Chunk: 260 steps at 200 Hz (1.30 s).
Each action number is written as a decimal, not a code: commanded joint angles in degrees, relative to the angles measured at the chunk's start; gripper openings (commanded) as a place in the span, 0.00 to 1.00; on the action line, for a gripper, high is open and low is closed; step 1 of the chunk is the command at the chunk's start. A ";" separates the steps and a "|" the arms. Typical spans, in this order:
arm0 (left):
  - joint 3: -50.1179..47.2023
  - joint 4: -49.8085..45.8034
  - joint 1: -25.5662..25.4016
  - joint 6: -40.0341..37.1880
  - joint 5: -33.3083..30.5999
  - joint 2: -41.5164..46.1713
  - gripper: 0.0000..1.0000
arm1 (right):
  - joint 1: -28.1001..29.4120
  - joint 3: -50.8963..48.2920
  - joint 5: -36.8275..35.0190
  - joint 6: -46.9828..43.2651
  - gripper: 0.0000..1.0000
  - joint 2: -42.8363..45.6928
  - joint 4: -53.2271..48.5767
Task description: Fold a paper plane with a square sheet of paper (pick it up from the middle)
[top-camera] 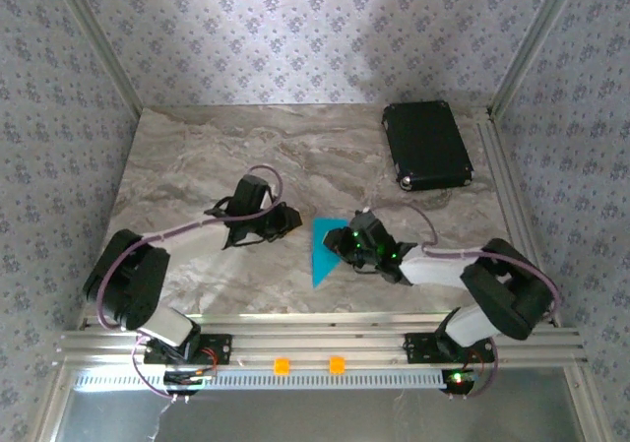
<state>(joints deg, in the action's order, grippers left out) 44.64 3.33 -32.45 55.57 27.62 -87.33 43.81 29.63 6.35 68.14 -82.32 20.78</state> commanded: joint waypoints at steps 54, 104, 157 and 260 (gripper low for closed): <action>10.92 0.15 -3.00 -3.88 5.13 -13.18 0.11 | -14.38 -0.64 15.13 -13.39 0.34 4.37 -13.34; 11.65 -0.15 -2.81 -4.43 3.71 -18.91 0.07 | -15.07 0.29 17.93 -15.45 0.40 2.80 -14.03; 6.93 3.52 -2.10 -3.67 4.10 -21.05 0.05 | -14.82 2.98 20.73 -16.77 0.41 -1.70 -15.54; 1.62 7.48 -1.77 -2.22 4.40 -19.55 0.05 | -13.92 6.42 22.06 -17.70 0.42 -7.65 -16.63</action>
<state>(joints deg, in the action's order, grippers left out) 47.40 15.79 -34.39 53.89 32.62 -106.83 29.28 34.17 26.63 51.35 -88.23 4.67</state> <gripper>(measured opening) 0.054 0.423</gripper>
